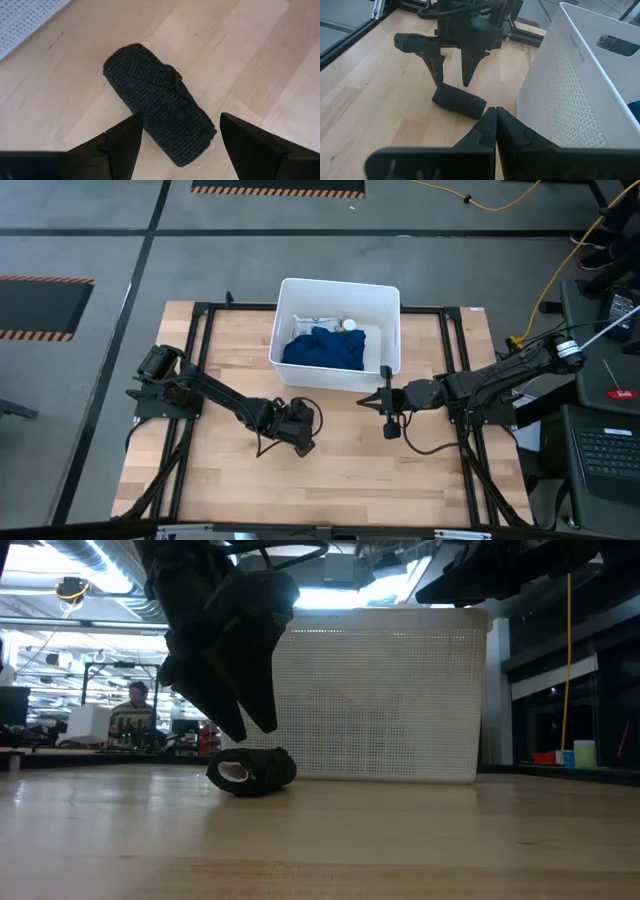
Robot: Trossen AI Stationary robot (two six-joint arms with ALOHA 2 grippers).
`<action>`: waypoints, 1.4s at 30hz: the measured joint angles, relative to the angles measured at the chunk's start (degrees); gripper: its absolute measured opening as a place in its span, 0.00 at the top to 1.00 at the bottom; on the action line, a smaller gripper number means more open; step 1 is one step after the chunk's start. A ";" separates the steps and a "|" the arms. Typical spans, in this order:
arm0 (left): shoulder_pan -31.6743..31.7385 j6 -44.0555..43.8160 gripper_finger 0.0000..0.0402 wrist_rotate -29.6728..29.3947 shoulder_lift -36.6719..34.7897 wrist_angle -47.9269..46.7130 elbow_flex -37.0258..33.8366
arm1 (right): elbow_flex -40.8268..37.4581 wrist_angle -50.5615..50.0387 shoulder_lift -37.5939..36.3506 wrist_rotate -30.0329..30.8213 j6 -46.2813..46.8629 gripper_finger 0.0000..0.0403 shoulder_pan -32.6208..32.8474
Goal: Pick & place medical supplies in basket/bin
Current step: Put the black bandage into the white bin
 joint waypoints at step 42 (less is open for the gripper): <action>0.00 -5.97 0.23 -0.97 -0.04 0.10 0.02 | 0.00 -0.02 0.00 0.00 0.00 0.98 0.00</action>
